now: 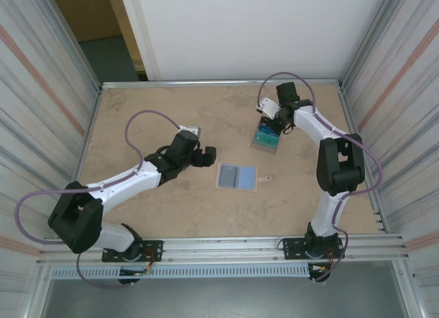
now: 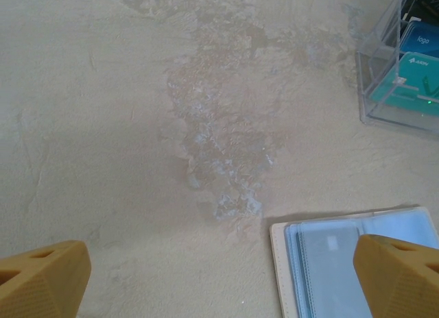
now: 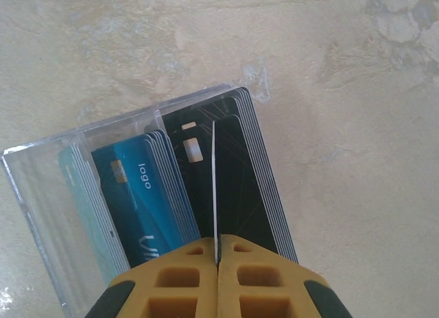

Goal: Take the credit cards out of the card holder

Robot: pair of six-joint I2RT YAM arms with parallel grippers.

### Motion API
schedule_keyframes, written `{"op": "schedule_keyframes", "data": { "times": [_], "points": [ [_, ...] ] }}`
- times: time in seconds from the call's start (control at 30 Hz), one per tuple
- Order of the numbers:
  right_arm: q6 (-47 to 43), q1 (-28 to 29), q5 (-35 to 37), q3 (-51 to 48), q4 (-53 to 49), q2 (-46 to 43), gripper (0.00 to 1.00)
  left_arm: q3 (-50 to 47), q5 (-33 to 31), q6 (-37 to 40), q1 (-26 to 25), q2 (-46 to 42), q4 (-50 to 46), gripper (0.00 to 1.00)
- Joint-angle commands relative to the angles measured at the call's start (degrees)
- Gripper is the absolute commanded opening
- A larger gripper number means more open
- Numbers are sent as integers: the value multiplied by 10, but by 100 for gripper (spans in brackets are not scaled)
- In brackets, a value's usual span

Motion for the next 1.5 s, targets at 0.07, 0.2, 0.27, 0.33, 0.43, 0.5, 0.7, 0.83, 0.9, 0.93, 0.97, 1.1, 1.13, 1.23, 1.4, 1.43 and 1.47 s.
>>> {"op": "schedule_keyframes", "data": {
  "times": [0.07, 0.2, 0.27, 0.33, 0.43, 0.5, 0.7, 0.83, 0.9, 0.93, 0.97, 1.1, 1.13, 1.23, 1.4, 1.43, 1.47],
  "points": [
    [-11, -4, -7, 21, -29, 22, 0, -12, 7, -20, 11, -14, 16, 99],
    [-10, -4, -18, 33, -48, 38, 0, -13, 14, -24, 12, -10, 21, 99],
    [-7, -3, -20, 42, -57, 46, 0, -11, 17, -24, 13, -8, 22, 99],
    [-5, -3, -23, 51, -67, 56, 0, -9, 18, -24, 13, -6, 22, 99],
    [-1, -2, -34, 64, -83, 64, 0, -7, 21, -24, 14, -2, 23, 99],
    [1, 0, -41, 68, -90, 67, 0, -5, 22, -24, 14, -1, 23, 99],
    [12, 1, -69, 81, -115, 76, 0, -1, 25, -24, 14, 3, 25, 99],
    [18, 4, -81, 88, -125, 82, 0, -1, 26, -23, 14, 3, 25, 99],
    [20, 6, -86, 96, -133, 86, 0, -1, 26, -24, 14, 3, 25, 99],
    [21, 7, -88, 101, -139, 86, 0, -1, 26, -23, 14, 3, 26, 99],
    [21, 8, -90, 104, -142, 87, 0, -1, 26, -24, 14, 3, 25, 99],
    [28, 13, -70, 111, -143, 93, 0, -1, 27, -24, 14, 3, 27, 99],
    [32, 14, -60, 115, -143, 95, 0, -1, 27, -24, 14, 3, 27, 99],
    [58, 10, -31, 130, -145, 99, 0, 0, 26, -24, 14, 3, 27, 99],
    [82, 1, -35, 132, -140, 80, 10, 1, 30, -21, 14, 4, 29, 99],
    [86, -1, -40, 131, -138, 75, 11, 1, 31, -21, 14, 4, 30, 99],
    [89, -2, -45, 130, -137, 70, 13, 0, 33, -20, 14, 4, 31, 99]
  ]
}}
